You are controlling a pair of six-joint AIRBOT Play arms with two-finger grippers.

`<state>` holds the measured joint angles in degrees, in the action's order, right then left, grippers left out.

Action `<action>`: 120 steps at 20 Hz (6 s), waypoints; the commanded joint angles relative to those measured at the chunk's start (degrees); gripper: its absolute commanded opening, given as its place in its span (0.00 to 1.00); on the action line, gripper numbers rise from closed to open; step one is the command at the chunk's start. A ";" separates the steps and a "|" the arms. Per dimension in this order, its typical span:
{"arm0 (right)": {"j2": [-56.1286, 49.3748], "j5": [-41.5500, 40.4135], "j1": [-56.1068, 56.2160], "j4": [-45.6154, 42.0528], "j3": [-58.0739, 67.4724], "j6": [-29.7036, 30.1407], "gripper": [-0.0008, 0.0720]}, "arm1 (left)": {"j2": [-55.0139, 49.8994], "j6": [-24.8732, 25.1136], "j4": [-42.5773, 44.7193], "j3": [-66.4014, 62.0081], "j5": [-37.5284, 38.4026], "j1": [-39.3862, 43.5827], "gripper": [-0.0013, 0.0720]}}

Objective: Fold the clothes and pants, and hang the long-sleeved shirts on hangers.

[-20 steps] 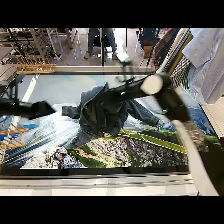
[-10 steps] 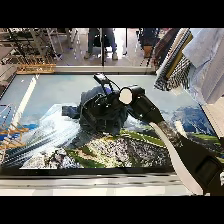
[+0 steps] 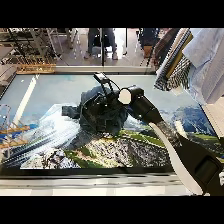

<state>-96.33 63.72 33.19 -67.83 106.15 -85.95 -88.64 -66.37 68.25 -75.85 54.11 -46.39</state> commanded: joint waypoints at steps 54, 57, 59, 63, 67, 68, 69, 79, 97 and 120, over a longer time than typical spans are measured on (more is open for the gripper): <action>4.20 21.35 -3.50 -15.47 11.87 15.61 0.05 | 1.55 56.83 -45.66 -20.39 25.57 39.15 0.04; 4.20 20.94 -3.50 -14.93 11.87 16.48 0.05 | 0.15 63.93 -45.90 -20.39 17.18 41.59 0.04; 4.20 21.14 -3.52 -15.34 11.87 16.48 0.05 | 0.02 67.17 -45.92 -20.68 15.30 42.05 0.04; 4.17 21.05 -3.50 -16.24 11.87 16.41 0.05 | 0.02 67.25 -43.10 -25.70 16.28 40.13 0.04; 4.15 20.65 -3.50 -16.20 9.68 16.20 0.05 | 0.04 67.23 -42.75 -30.08 18.10 39.34 0.04; 4.15 20.61 -3.50 -16.13 9.05 16.15 0.05 | 0.00 67.10 -42.95 -30.10 18.23 39.45 0.04; 4.13 20.50 -3.50 -15.76 8.87 16.15 0.05 | -0.28 66.14 -42.91 -30.03 19.04 40.06 0.04; 9.57 17.94 1.31 -3.98 9.97 18.27 0.05 | -9.75 59.45 -47.23 -29.88 10.62 53.44 0.04; 23.39 -0.85 -6.99 -28.87 5.49 45.64 0.87 | -9.79 60.78 -81.07 -29.90 27.82 48.37 0.04; 10.14 -2.34 -7.87 -28.00 1.55 31.15 0.05 | -4.81 -10.84 -18.97 -43.19 15.65 40.79 0.94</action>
<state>-86.37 62.83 26.74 -90.43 108.57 -42.22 -96.07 -50.78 28.99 -117.08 69.43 -4.03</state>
